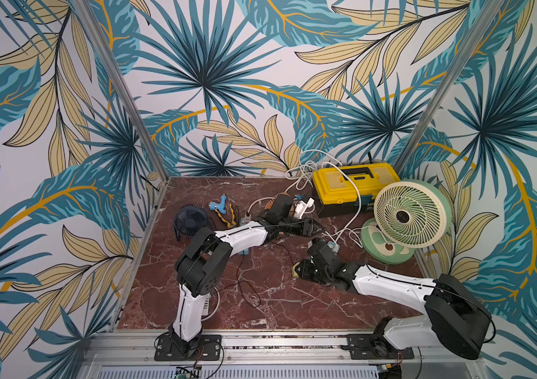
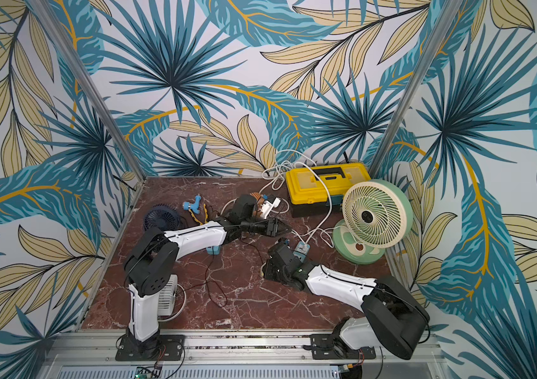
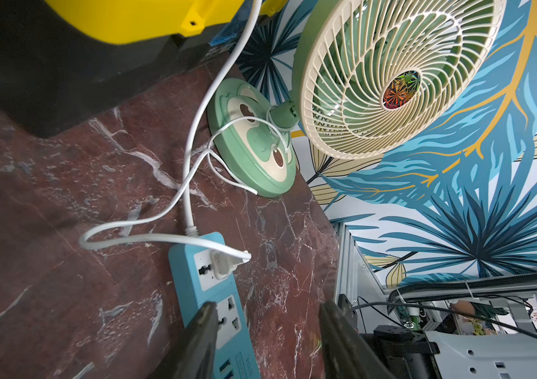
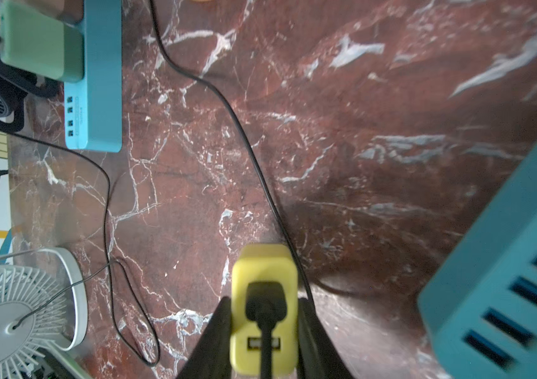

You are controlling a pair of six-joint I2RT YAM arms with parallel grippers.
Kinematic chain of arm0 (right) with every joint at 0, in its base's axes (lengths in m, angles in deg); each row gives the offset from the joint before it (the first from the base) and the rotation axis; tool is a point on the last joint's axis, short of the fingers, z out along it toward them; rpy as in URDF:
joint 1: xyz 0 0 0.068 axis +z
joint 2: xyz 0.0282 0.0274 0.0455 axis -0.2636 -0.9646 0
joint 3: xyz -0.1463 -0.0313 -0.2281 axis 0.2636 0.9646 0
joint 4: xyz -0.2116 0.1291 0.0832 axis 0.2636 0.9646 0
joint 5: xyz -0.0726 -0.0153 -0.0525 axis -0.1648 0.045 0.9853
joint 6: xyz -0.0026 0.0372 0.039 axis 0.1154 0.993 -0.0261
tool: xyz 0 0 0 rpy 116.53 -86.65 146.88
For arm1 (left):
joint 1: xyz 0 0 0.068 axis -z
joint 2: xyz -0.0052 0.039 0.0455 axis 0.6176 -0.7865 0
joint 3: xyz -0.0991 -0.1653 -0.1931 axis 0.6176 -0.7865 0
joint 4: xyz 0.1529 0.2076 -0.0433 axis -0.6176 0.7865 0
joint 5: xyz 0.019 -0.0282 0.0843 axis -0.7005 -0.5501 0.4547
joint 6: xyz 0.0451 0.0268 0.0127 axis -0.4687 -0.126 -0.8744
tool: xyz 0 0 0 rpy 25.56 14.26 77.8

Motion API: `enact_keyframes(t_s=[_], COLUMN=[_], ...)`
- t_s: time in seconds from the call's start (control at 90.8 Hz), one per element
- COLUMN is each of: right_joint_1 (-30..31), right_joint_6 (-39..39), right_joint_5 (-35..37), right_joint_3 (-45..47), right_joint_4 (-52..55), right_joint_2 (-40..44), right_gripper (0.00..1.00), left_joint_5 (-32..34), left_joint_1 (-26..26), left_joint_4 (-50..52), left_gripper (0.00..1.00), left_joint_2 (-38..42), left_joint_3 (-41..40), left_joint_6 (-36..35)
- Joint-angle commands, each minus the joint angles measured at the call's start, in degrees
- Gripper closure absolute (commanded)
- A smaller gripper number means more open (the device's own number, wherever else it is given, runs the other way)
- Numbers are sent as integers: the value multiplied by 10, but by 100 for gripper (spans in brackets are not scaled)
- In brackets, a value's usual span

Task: Unplug the desk fan from the power strip
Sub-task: Place the plug at the center of the board, then remove the plug from the socket.

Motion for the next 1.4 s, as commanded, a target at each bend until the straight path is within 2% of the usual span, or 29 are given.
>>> enact_keyframes(t_s=[0.0, 0.132, 0.275, 0.353, 0.441, 0.584, 0.771, 0.98, 1.135, 1.388], right_joint_1=[2, 3, 2, 2, 0, -7, -26, -42, -63, -124], right_joint_6=[22, 23, 14, 7, -1, -2, 22, 74, 94, 45], right_joint_5=[-29, -16, 8, 22, 43, 80, 177, 265, 307, 282], right_joint_3=[33, 41, 40, 36, 22, -12, -75, -123, -141, -138], right_joint_4=[-70, -52, -16, 8, 50, 161, 333, 441, 464, 366], right_joint_2=[-6, -3, 24, 46, 73, 111, 128, 119, 102, 41], right_gripper=[68, 62, 41, 34, 31, 30, 30, 31, 36, 39], left_joint_5=[0, 0, 4, 5, 4, 0, 2, 12, 17, 29], left_joint_1=[-3, -3, -3, -3, -3, -3, 2, 10, 19, 32], left_joint_4=[-2, 3, 10, 11, 13, 28, 56, 103, 130, 164], left_gripper=[45, 45, 45, 45, 45, 45, 45, 45, 45, 45], left_joint_2=[-8, -9, -10, -10, -12, -26, -49, -66, -79, -105], left_joint_3=[-7, -7, -6, -6, -5, 5, 24, 43, 58, 78], left_joint_6=[1, -2, -4, -4, -4, -5, -13, -38, -49, -59])
